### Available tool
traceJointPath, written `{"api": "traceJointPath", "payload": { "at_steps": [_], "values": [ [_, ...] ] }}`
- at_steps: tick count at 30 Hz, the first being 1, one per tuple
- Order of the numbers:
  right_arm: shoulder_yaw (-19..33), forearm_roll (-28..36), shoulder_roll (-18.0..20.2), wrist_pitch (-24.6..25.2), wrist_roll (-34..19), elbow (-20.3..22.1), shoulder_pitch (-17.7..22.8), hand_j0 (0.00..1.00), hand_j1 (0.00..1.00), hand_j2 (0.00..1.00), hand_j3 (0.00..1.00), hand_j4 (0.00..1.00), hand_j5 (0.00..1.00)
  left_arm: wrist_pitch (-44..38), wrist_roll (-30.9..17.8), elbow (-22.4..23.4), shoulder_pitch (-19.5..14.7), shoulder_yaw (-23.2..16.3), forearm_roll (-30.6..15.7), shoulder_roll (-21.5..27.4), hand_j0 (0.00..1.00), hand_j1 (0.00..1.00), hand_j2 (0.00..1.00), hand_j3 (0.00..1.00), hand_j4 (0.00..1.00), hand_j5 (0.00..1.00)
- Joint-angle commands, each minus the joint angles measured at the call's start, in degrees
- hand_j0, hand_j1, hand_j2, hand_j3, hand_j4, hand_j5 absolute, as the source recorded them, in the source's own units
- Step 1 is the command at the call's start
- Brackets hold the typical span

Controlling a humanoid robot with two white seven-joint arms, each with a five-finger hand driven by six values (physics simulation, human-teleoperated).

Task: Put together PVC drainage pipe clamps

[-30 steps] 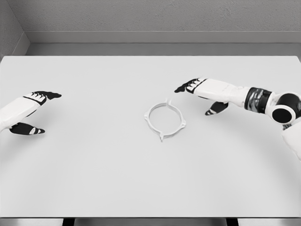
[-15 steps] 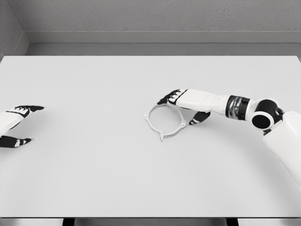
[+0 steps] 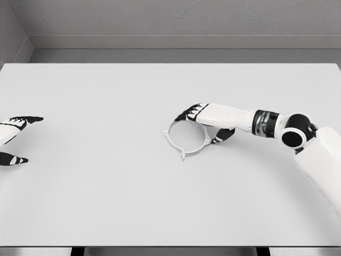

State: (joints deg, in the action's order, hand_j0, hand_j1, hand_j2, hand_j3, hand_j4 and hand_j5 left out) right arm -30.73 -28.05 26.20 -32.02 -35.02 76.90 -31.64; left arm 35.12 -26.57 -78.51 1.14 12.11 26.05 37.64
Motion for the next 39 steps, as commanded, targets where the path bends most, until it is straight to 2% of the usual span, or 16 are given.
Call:
{"api": "traceJointPath", "payload": {
  "at_steps": [1, 23, 28, 32, 38, 39],
  "values": [
    [0.0, 0.4, 0.0, 0.1, 0.0, 0.1, 0.0, 1.0, 1.0, 1.0, 1.0, 1.0, 1.0, -0.1, 0.0, -0.1, 0.0, 0.0, -0.5, 0.1, 1.0, 1.0, 1.0, 1.0, 1.0, 1.0],
    [0.1, 0.4, -0.8, 0.2, 0.0, 0.0, 0.0, 1.0, 1.0, 1.0, 1.0, 1.0, 1.0, -0.1, 0.0, 0.2, -0.1, 0.1, -0.6, 0.1, 1.0, 1.0, 1.0, 1.0, 1.0, 1.0],
    [0.8, 0.4, -0.3, 0.2, 0.0, -2.6, -0.4, 1.0, 1.0, 1.0, 1.0, 1.0, 1.0, -0.1, 0.0, 0.2, -0.2, 0.0, -0.6, 0.1, 1.0, 1.0, 1.0, 1.0, 1.0, 1.0],
    [1.9, 0.4, 0.1, 0.3, 0.0, -4.3, -1.0, 1.0, 1.0, 1.0, 1.0, 1.0, 1.0, -0.1, 0.0, 0.1, -0.2, 0.0, -0.6, 0.1, 1.0, 1.0, 1.0, 1.0, 1.0, 1.0],
    [5.5, 0.4, 0.9, 0.2, 0.0, -4.5, -1.4, 1.0, 1.0, 1.0, 1.0, 1.0, 1.0, -0.1, 0.0, 0.1, -0.2, 0.0, -0.6, 0.1, 1.0, 1.0, 1.0, 1.0, 1.0, 1.0],
    [6.1, 0.6, 2.0, 0.1, 0.0, -4.5, -1.4, 1.0, 1.0, 1.0, 1.0, 1.0, 1.0, -0.1, 0.0, -0.1, -0.1, 0.0, -0.6, 0.0, 1.0, 1.0, 1.0, 1.0, 1.0, 1.0]
  ]
}}
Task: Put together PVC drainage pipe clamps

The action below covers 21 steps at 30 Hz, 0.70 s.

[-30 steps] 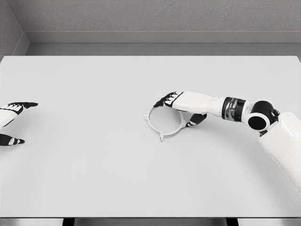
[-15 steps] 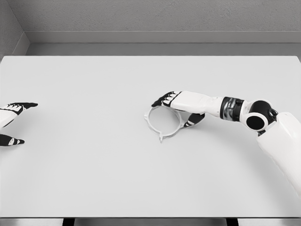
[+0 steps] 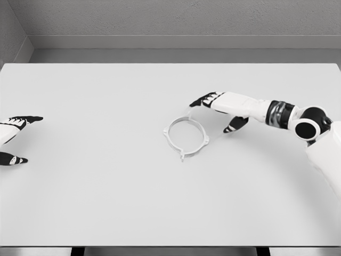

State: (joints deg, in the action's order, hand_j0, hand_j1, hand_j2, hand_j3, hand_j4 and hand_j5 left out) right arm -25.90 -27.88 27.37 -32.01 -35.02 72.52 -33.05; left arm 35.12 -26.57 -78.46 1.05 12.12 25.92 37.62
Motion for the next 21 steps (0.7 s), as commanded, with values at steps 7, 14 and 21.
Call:
{"api": "traceJointPath", "payload": {
  "at_steps": [7, 14, 21],
  "values": [
    [1.5, 1.1, 2.2, 0.2, 0.0, -0.1, -0.8, 1.0, 1.0, 1.0, 1.0, 1.0, 1.0, -0.1, 0.0, -2.4, 0.3, -0.4, -0.3, 0.0, 1.0, 1.0, 1.0, 1.0, 1.0, 1.0],
    [1.5, 0.9, 3.1, 0.4, 0.0, -0.2, -1.4, 1.0, 1.0, 1.0, 1.0, 1.0, 1.0, -0.1, 0.0, -4.6, 0.4, -0.4, -0.4, -0.4, 1.0, 1.0, 1.0, 1.0, 1.0, 1.0],
    [1.6, 1.2, 6.6, 0.3, 0.0, -0.5, -1.9, 1.0, 1.0, 1.0, 1.0, 1.0, 1.0, -0.1, 0.0, -4.9, 0.4, -0.4, -0.4, -0.5, 1.0, 1.0, 1.0, 1.0, 1.0, 1.0]
  ]
}}
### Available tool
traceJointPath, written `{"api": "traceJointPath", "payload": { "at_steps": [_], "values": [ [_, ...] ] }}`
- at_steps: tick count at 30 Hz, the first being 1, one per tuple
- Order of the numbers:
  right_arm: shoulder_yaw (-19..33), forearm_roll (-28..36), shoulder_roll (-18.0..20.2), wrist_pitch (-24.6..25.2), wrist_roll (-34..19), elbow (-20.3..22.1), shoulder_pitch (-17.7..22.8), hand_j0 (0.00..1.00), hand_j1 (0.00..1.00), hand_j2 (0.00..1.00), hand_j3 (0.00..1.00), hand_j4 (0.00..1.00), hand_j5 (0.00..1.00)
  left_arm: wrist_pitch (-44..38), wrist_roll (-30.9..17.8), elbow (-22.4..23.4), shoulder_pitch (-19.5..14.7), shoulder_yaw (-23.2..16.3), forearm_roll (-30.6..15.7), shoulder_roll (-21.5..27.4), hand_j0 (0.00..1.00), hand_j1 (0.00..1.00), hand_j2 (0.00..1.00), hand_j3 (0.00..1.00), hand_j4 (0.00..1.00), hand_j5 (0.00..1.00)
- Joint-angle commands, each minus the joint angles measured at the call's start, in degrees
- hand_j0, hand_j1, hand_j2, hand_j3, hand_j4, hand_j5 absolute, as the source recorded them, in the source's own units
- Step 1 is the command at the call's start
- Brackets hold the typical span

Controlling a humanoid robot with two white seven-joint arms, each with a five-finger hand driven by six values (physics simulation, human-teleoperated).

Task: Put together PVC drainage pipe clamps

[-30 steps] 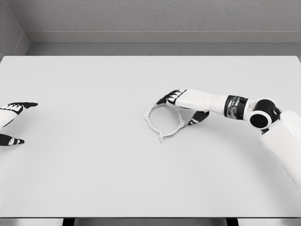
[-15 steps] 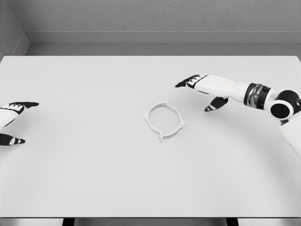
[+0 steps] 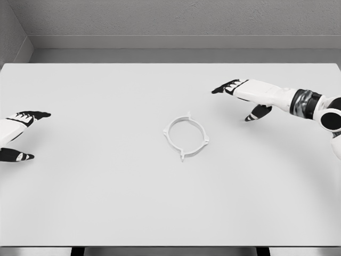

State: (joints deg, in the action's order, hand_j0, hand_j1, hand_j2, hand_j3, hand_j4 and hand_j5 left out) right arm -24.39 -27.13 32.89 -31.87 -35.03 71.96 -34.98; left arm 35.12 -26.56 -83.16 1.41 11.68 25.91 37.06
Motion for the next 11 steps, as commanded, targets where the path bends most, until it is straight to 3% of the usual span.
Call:
{"api": "traceJointPath", "payload": {
  "at_steps": [1, 5, 11],
  "values": [
    [0.0, 0.5, 2.1, 0.1, 0.0, 0.1, 0.0, 1.0, 1.0, 1.0, 1.0, 1.0, 1.0, -0.1, 0.0, -0.2, 0.0, 0.0, -0.4, 0.0, 1.0, 1.0, 1.0, 1.0, 1.0, 1.0],
    [2.6, 0.4, 4.5, 0.1, 0.0, 0.1, 0.2, 1.0, 1.0, 1.0, 1.0, 1.0, 1.0, -0.1, 0.1, -0.2, 0.0, 0.0, -0.4, 0.0, 1.0, 1.0, 1.0, 1.0, 1.0, 1.0],
    [2.9, 0.5, 4.9, 0.1, 0.0, 0.5, 0.2, 1.0, 1.0, 1.0, 1.0, 1.0, 1.0, -0.1, 0.0, -0.2, 0.0, 0.0, -0.4, -0.1, 1.0, 1.0, 1.0, 1.0, 1.0, 1.0]
  ]
}}
